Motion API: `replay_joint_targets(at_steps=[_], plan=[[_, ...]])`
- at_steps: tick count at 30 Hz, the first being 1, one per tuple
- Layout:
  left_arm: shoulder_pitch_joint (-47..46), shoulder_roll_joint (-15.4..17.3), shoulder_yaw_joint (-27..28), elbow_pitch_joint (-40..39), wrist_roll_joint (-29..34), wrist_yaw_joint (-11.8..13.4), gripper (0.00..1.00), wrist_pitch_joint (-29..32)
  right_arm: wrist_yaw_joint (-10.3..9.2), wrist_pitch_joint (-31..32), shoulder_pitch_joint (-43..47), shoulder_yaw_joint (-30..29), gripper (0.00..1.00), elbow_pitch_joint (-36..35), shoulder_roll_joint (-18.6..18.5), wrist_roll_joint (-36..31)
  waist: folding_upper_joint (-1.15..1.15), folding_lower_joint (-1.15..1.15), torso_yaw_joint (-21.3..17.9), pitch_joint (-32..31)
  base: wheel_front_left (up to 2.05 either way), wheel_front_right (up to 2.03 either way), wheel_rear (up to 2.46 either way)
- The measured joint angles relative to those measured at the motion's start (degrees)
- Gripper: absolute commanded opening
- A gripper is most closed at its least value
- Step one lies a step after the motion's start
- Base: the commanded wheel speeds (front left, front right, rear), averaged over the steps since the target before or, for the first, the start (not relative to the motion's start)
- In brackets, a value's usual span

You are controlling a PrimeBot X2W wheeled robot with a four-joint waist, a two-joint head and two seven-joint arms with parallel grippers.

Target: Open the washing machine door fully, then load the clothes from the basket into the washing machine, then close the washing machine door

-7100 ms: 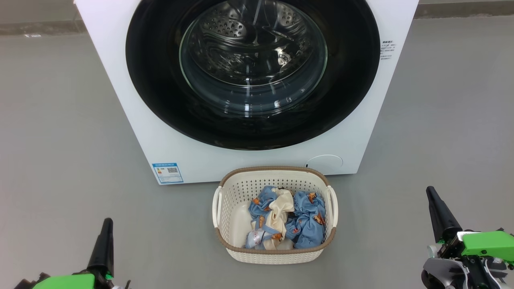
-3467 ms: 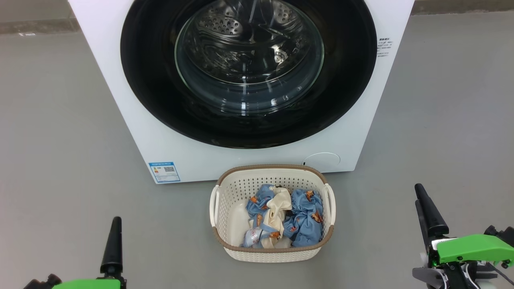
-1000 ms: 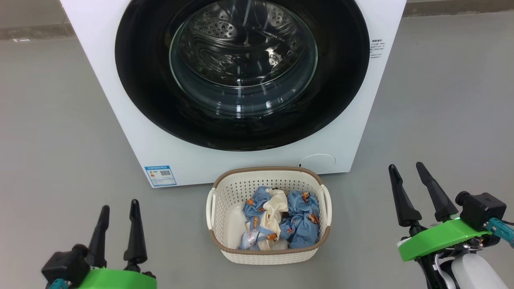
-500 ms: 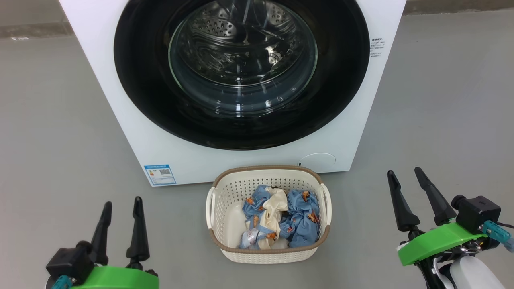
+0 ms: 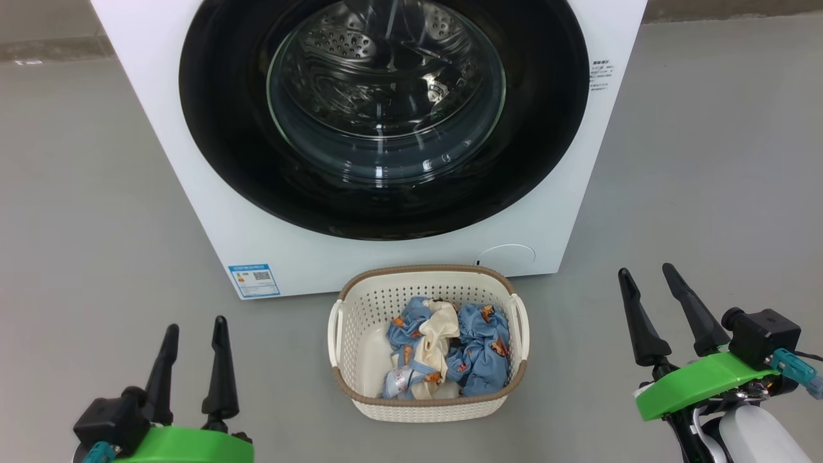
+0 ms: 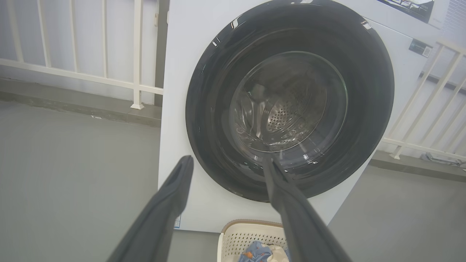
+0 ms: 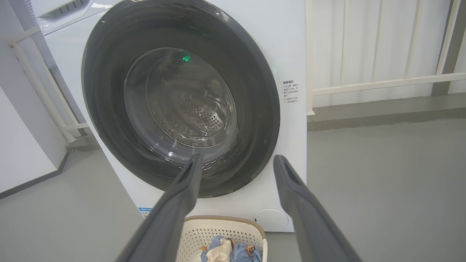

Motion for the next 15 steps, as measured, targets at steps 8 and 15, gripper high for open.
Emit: replay_joint_targets(at_steps=[8, 15], plan=[[-0.1, 0.0, 0.2, 0.7, 0.0, 0.0, 1.0, 0.0, 0.0, 0.0, 0.0, 0.0, 1.0, 0.0, 0.0, 0.0, 0.0, 0.0, 0.0, 0.2, 0.06, 0.06, -0.11], [-0.8, 0.0, 0.7, 0.7, 0.9, 0.0, 1.0, 0.0, 0.0, 0.0, 0.0, 0.0, 1.0, 0.1, 0.1, 0.0, 0.0, 0.0, 0.1, 0.2, 0.54, 0.54, -1.09]])
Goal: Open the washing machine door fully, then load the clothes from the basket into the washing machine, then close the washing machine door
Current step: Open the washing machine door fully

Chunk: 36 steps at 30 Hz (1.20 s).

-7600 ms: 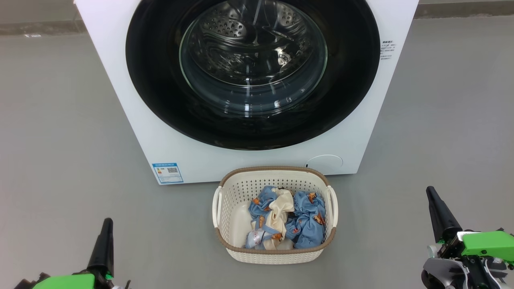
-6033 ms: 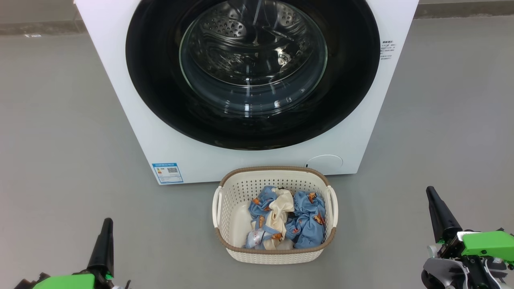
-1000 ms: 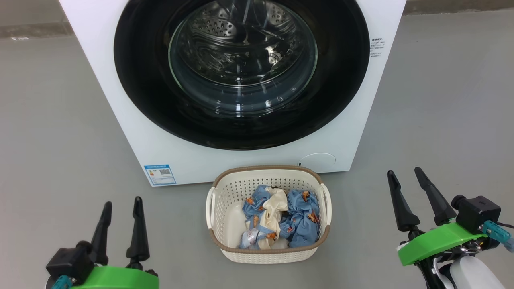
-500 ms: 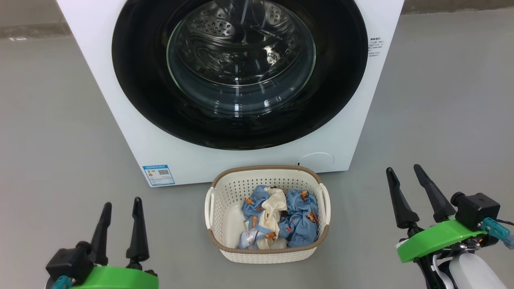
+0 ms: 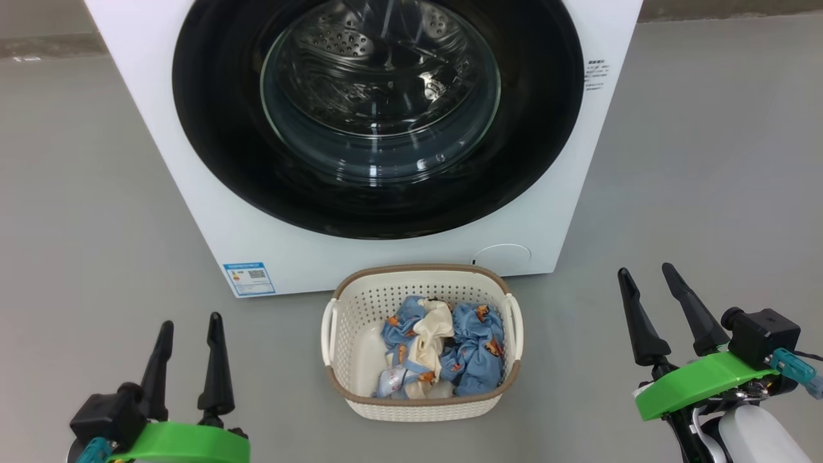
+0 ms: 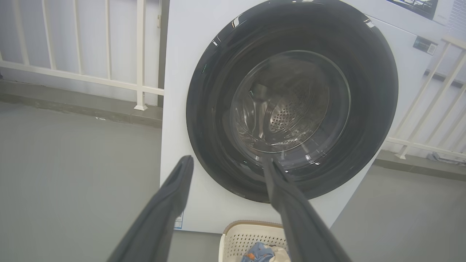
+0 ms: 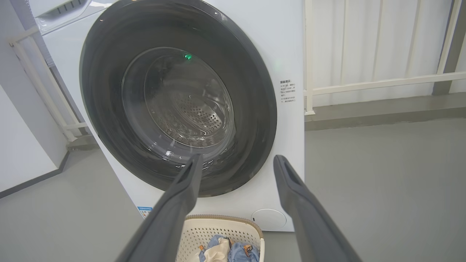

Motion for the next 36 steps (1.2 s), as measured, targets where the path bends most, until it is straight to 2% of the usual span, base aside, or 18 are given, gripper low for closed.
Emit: replay_joint_targets(at_steps=[17, 36], plan=[[-0.1, -0.3, 0.2, 0.3, -0.3, 0.0, 1.0, 0.0, 0.0, 0.0, -0.3, 0.0, 1.0, 0.0, 0.0, 0.2, 0.0, 0.0, -0.1, -0.1, 0.94, 0.94, -1.88], [-0.1, -0.3, -0.3, 0.4, -1.5, 0.0, 1.0, 0.0, 0.0, 0.0, -0.3, -0.1, 1.0, 0.1, 0.0, 0.4, 0.0, 0.0, -0.4, 0.0, 0.08, 0.08, -0.15]])
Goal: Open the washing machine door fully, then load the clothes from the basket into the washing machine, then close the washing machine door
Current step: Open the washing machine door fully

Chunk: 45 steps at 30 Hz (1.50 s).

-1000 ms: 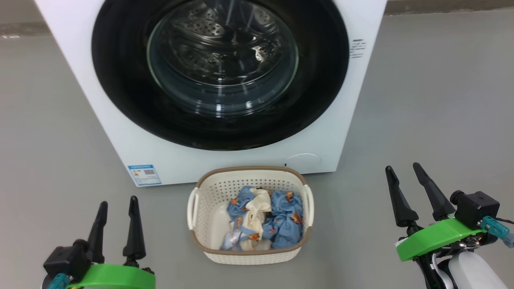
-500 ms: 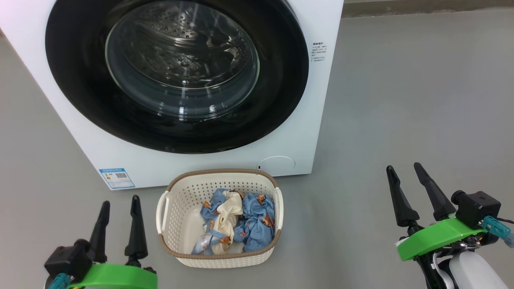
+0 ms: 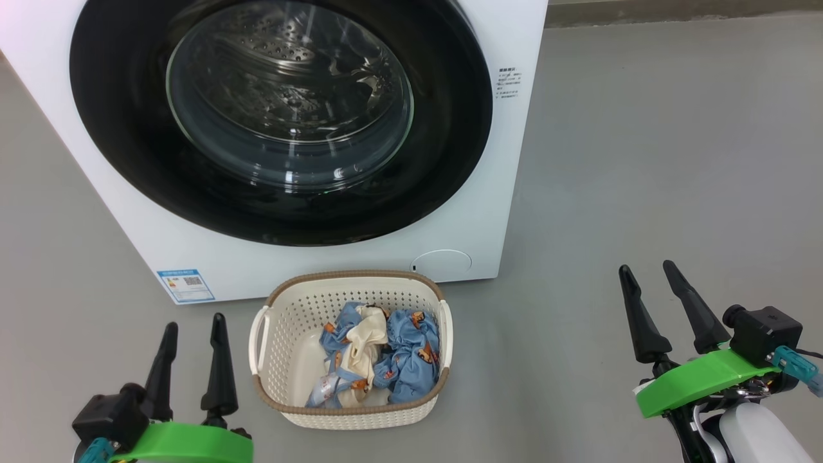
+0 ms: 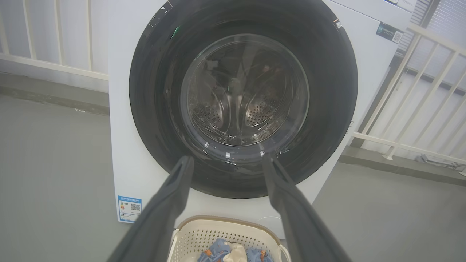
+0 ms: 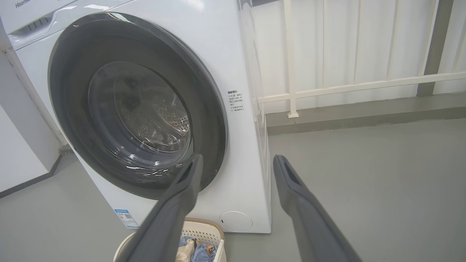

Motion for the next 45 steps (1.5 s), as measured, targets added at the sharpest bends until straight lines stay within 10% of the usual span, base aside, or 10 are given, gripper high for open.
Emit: replay_joint_targets(at_steps=[41, 45], plan=[[-2.3, 0.0, -1.2, 2.1, 0.8, 0.0, 1.0, 0.0, 0.0, 0.0, -6.2, -0.9, 1.0, 1.9, -1.9, 3.8, 0.0, 0.0, 1.7, 5.8, 0.0, 0.0, 0.0], [-3.1, 0.0, -0.6, 0.7, 1.2, 0.0, 1.0, 0.0, 0.0, 0.0, -8.5, -1.3, 0.17, 2.3, -2.4, 5.6, 0.0, 0.0, 2.0, 7.2, 0.0, 0.0, 0.0]])
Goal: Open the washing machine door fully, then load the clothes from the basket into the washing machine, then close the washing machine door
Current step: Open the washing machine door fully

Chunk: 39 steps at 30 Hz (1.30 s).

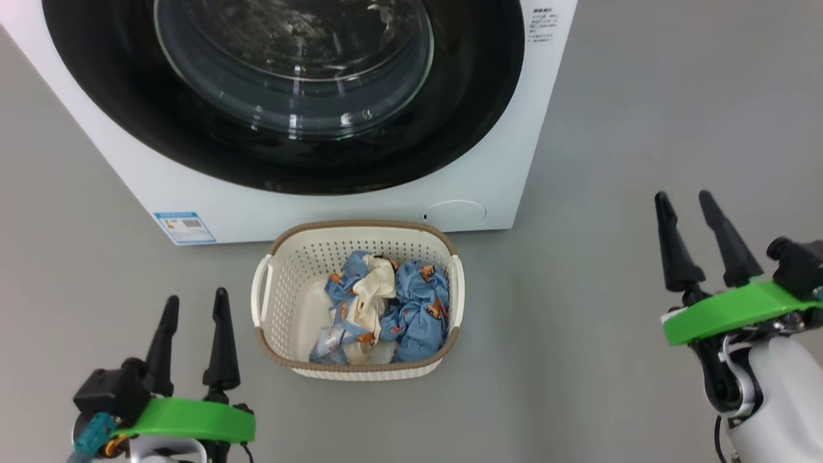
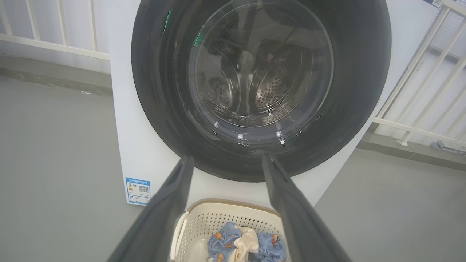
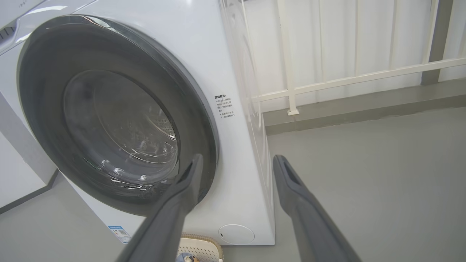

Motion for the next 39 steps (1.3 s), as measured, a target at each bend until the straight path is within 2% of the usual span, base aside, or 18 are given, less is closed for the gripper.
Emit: replay_joint_targets(at_steps=[1, 6, 12, 20, 24, 29, 39], plan=[[-0.3, 0.0, 0.2, -0.2, 0.1, 0.0, 1.0, 0.0, 0.0, 0.0, -0.7, -0.1, 0.0, 0.1, -0.2, 0.2, 0.0, 0.0, 0.1, 0.4, 0.0, 0.0, 0.0], [-1.1, 0.0, 0.4, -0.6, 0.4, 0.0, 1.0, 0.0, 0.0, -0.2, -4.2, -0.2, 0.0, 0.9, -1.8, 2.7, 0.0, 0.0, 0.5, 2.4, 0.0, 0.0, 0.0], [-2.6, 0.0, 0.3, -0.9, 0.4, 0.0, 1.0, 0.0, 0.0, -0.2, -9.3, 0.3, 0.0, 2.3, -4.2, 10.2, 0.0, 0.0, 1.3, 4.7, 0.0, 0.0, 0.0], [-4.3, -0.1, 0.1, -1.2, 0.4, 0.0, 1.0, 0.0, 0.0, 0.7, -16.9, 6.5, 0.0, 4.7, -9.9, 22.5, 0.0, 0.0, 2.6, 7.5, 0.0, 0.0, 0.0], [-4.6, -0.1, 0.1, -1.5, 0.4, 0.0, 1.0, 0.0, 0.0, 3.0, -21.7, 9.3, 0.0, 4.9, -12.6, 29.5, 0.0, 0.0, 3.2, 9.0, 0.0, 0.0, 0.0], [-5.6, -0.1, 0.2, -1.6, 0.4, 0.0, 1.0, 0.0, 0.0, 6.5, -26.6, 10.9, 0.0, 4.9, -13.6, 40.0, 0.0, 0.0, 3.7, 11.2, 0.0, 0.0, 0.0], [-7.9, -0.2, 0.2, -2.2, 0.1, 0.0, 1.0, 0.0, -0.01, 14.5, -34.1, 13.0, 0.0, 5.6, -16.2, 52.3, 0.0, 0.0, 5.0, 15.7, 0.0, 0.0, 0.0]])
